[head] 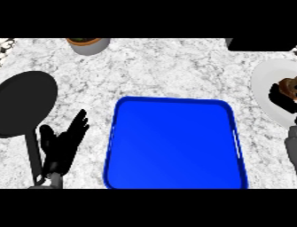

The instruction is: Pick the croissant from the tray and place it in the plate

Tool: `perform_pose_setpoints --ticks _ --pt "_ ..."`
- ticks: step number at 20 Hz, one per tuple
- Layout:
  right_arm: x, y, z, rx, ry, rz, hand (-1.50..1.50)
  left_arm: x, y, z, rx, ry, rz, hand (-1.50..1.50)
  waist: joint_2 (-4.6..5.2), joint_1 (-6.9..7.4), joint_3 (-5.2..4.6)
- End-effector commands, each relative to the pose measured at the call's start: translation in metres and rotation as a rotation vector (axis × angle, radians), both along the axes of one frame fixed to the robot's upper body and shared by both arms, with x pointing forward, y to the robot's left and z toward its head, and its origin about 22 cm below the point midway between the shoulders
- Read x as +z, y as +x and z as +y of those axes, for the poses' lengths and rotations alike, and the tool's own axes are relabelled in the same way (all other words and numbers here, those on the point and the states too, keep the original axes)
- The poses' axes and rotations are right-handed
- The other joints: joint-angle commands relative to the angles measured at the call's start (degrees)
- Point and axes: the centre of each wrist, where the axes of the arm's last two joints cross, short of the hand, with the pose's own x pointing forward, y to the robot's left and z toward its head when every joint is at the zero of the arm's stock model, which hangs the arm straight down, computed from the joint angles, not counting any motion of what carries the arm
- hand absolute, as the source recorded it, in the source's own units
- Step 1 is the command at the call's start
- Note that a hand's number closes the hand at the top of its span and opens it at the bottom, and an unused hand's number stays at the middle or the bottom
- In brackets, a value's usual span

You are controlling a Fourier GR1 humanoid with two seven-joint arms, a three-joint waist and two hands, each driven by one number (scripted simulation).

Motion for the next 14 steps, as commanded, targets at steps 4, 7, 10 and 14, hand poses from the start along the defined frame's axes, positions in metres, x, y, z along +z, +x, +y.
perform_pose_setpoints --ticks 4,7,10,14 --pt "0.001 0.015 -0.071 -0.017 -0.011 -0.040 1.50 0.009 0.011 0.000 -0.009 0.011 -0.023 0.00 0.11 0.38 0.05" --pt "0.005 0.016 -0.101 -0.037 -0.003 -0.041 1.50 0.002 0.010 0.008 -0.017 -0.010 -0.004 0.00 0.30 0.79 0.08" --pt "-0.005 0.022 -0.103 -0.027 -0.004 -0.022 1.50 0.007 0.023 -0.016 -0.037 -0.009 -0.008 0.00 0.65 1.31 0.14" --pt "-0.004 -0.001 -0.148 -0.117 0.092 0.275 -1.50 0.007 0.016 -0.003 -0.070 0.008 -0.026 0.00 1.50 3.39 0.11"
